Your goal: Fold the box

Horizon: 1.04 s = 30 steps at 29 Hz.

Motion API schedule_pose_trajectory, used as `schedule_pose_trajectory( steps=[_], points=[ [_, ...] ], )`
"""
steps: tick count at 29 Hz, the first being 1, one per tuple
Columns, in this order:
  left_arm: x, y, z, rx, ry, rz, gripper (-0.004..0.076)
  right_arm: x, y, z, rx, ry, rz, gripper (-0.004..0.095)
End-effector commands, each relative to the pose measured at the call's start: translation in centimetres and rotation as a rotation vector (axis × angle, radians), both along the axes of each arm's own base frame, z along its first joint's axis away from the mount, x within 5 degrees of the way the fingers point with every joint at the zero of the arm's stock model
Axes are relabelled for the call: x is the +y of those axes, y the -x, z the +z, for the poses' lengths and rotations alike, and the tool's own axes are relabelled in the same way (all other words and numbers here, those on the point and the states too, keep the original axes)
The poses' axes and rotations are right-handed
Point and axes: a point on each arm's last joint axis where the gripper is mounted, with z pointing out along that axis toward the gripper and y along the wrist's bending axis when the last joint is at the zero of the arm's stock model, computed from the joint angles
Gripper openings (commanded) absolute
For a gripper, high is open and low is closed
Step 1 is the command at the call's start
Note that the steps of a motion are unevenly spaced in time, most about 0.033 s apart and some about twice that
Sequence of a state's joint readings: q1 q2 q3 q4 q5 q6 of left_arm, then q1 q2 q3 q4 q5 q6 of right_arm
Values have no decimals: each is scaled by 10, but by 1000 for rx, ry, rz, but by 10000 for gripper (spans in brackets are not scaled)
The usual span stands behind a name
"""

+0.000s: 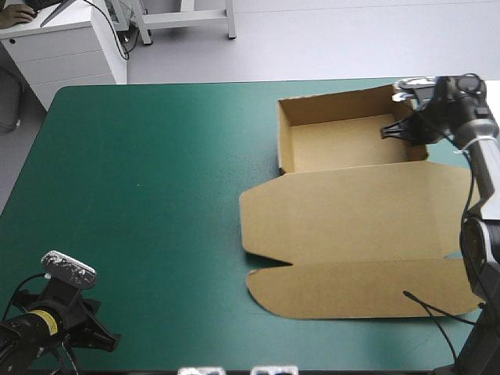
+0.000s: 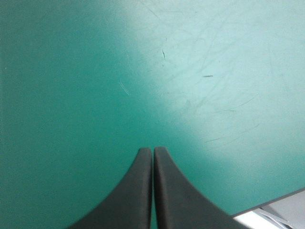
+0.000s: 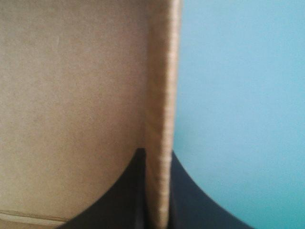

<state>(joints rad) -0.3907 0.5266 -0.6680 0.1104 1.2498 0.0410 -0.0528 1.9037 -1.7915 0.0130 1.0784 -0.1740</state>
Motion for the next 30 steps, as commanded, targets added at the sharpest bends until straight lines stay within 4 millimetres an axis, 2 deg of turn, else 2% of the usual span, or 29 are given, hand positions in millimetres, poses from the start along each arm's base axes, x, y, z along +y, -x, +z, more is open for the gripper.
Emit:
schedule_pose_trajectory(
  steps=[1,2,3,6,10,14,16,17,20,22,24,26,30],
  points=[
    [1,0,5,-6,-3,9,-8,-60,13,35,-129,7,-169,-19],
    [1,-1,6,-13,0,8,-8,-82,17,36,-143,12,-222,-19],
    [0,-1,6,-18,2,7,-8,-93,20,36,-150,16,-250,-19],
    [0,-1,6,-22,3,7,-8,-116,27,36,-154,21,-307,-19],
    [0,-3,7,-40,10,5,-8,-132,31,33,-147,22,-347,-19],
    [-1,-4,8,-53,15,3,-8,-138,29,23,-110,26,-354,-5],
    [-1,-4,8,-53,15,3,-8,-139,27,16,-83,25,-347,72],
    [-1,-4,8,-55,16,3,-8,-140,26,13,-74,16,-350,142],
    [-1,-4,8,-57,17,2,-8,-142,25,9,-62,12,-352,443],
    [-1,-4,8,-60,18,2,-8,-144,27,12,-68,40,-356,685],
    [-1,-4,8,-60,18,2,-8,-145,30,19,-84,66,-367,844],
    [-1,-4,8,-60,18,2,-8,-144,34,28,-103,77,-368,878],
    [-1,-4,8,-60,18,2,-8,-136,47,52,-151,57,-378,804]
  ],
)
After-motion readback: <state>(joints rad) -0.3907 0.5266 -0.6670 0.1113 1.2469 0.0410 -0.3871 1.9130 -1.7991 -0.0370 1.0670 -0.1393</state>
